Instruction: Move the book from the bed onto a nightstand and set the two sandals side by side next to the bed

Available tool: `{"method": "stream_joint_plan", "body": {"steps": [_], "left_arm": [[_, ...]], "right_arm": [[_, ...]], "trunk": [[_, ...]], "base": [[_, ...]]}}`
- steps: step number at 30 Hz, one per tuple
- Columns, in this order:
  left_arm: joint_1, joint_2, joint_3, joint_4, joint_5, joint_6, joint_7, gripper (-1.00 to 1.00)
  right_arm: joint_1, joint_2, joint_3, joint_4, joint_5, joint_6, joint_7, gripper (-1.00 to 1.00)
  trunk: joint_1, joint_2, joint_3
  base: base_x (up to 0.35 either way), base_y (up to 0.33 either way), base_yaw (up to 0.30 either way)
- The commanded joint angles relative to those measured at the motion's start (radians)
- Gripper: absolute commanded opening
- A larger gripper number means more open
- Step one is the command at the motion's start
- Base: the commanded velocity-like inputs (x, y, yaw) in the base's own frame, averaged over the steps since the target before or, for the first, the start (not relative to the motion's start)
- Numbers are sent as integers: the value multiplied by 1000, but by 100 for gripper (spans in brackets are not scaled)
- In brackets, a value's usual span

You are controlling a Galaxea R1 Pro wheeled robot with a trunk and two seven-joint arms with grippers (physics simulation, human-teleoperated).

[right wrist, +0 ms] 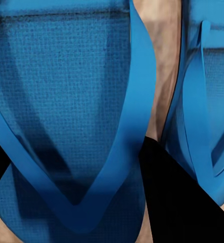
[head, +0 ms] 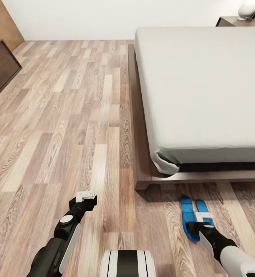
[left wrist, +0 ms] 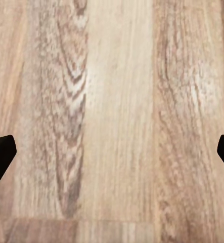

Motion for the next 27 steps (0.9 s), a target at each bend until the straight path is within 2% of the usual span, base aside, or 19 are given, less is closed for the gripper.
{"method": "stream_joint_plan", "body": {"steps": [1, 18, 27], "left_arm": [[0, 1, -2, -1, 5, 5, 7, 100], [0, 0, -3, -1, 5, 5, 7, 100], [0, 1, -3, -1, 3, 5, 7, 100]], "right_arm": [[0, 0, 0, -2, -4, 7, -3, -100], [0, 0, 0, -2, -4, 6, -3, -100], [0, 0, 0, -3, -3, 7, -3, -100]], "trunk": [[0, 0, -1], [0, 0, -1], [0, 0, -1]], "base": [[16, 0, 0], [1, 0, 0], [71, 0, 0]]}}
